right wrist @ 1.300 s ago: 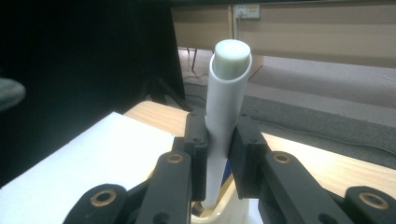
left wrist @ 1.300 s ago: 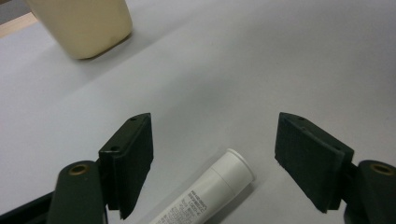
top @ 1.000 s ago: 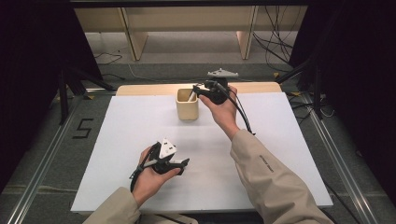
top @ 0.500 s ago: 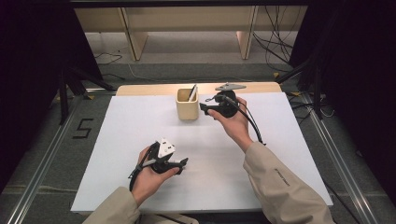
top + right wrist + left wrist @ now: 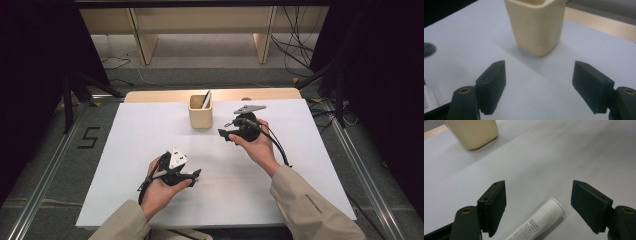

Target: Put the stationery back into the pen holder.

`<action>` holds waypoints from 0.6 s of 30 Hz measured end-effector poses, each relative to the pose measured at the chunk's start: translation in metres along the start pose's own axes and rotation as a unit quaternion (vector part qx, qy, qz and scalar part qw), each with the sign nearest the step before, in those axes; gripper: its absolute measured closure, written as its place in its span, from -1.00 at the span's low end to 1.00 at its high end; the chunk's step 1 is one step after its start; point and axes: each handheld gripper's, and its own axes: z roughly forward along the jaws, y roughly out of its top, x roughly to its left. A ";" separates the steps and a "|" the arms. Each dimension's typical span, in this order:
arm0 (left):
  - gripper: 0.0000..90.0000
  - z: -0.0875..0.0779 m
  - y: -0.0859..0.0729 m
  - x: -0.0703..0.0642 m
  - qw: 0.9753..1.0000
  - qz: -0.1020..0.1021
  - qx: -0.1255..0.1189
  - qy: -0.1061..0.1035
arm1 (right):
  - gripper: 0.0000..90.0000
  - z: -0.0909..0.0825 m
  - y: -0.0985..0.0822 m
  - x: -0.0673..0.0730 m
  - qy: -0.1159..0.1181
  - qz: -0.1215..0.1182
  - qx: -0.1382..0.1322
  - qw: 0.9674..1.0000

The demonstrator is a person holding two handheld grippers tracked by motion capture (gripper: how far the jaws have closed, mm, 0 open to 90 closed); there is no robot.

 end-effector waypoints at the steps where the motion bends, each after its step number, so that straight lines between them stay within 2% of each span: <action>1: -0.34 0.000 0.000 0.001 1.000 0.000 0.000 0.000 | -0.39 -0.001 -0.002 0.001 0.003 -0.002 0.005 1.000; 11: -0.24 -0.003 0.002 0.011 1.000 -0.011 -0.001 0.003 | -0.38 -0.019 -0.028 0.005 0.017 -0.022 0.037 0.999; 18: -0.21 -0.002 0.000 0.022 1.000 -0.012 0.017 -0.006 | -0.36 -0.032 -0.046 0.006 0.021 -0.031 0.050 0.998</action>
